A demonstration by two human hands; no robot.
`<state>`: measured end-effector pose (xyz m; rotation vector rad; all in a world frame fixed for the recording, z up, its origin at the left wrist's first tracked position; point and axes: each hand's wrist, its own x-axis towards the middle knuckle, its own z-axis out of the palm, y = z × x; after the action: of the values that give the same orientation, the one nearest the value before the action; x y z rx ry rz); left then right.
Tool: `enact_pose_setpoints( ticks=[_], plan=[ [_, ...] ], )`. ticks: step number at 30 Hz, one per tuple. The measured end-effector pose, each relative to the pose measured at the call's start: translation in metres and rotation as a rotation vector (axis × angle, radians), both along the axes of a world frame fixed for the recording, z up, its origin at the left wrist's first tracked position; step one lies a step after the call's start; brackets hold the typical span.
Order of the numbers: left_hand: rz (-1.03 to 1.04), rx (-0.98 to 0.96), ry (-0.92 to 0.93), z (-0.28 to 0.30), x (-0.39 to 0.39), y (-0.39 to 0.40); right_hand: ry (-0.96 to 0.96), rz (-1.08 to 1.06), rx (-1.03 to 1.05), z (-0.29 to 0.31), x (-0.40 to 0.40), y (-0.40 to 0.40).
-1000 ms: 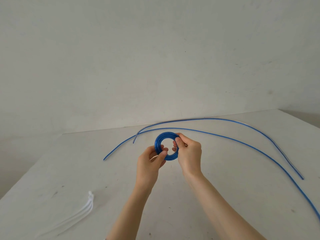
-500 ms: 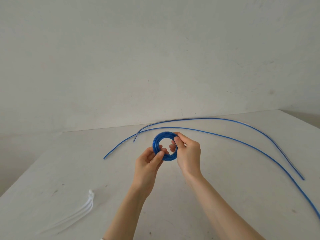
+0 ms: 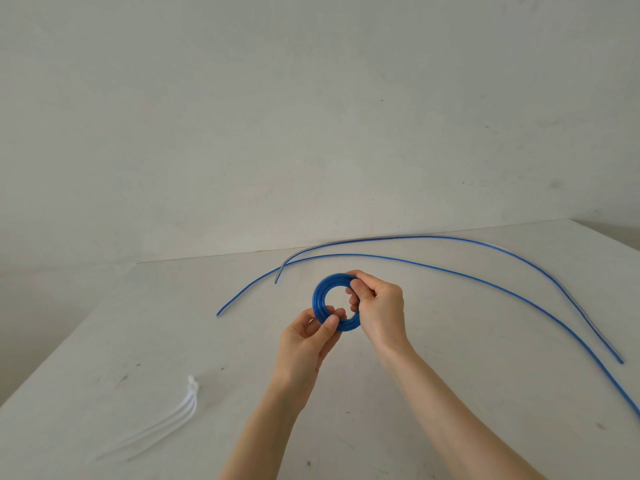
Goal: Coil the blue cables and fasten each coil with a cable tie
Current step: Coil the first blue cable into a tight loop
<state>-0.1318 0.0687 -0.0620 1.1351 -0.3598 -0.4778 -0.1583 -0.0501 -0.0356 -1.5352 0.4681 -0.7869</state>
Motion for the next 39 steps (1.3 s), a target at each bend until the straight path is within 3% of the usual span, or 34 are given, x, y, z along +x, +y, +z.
enact_pose_setpoints(
  ticks=[7, 10, 15, 19, 28, 33, 39],
  plan=[
    [-0.127, 0.214, -0.053, 0.012, 0.015, 0.028, 0.06, 0.135, -0.086, -0.002, 0.003, 0.003],
    [-0.052, 0.318, -0.005, 0.026, 0.029, 0.039, 0.084, 0.245, -0.217, -0.001, 0.004, 0.011],
    [-0.151, 0.601, -0.1, 0.041, 0.04, 0.05, 0.077, 0.348, -0.458, -0.001, 0.008, 0.029],
    [-0.145, 0.541, -0.184, 0.033, 0.037, 0.063, 0.081, 0.371, -0.455, -0.002, 0.013, 0.044],
    [0.213, 0.463, -0.336, 0.035, 0.039, 0.122, -0.076, 0.581, -0.405, 0.014, 0.043, 0.103],
    [0.234, 0.416, -0.284, 0.039, 0.048, 0.163, -0.129, 0.712, -0.333, 0.018, 0.064, 0.136],
    [0.311, 0.341, -0.225, 0.026, 0.055, 0.184, -0.06, 0.901, -0.222, 0.016, 0.073, 0.152]
  ],
)
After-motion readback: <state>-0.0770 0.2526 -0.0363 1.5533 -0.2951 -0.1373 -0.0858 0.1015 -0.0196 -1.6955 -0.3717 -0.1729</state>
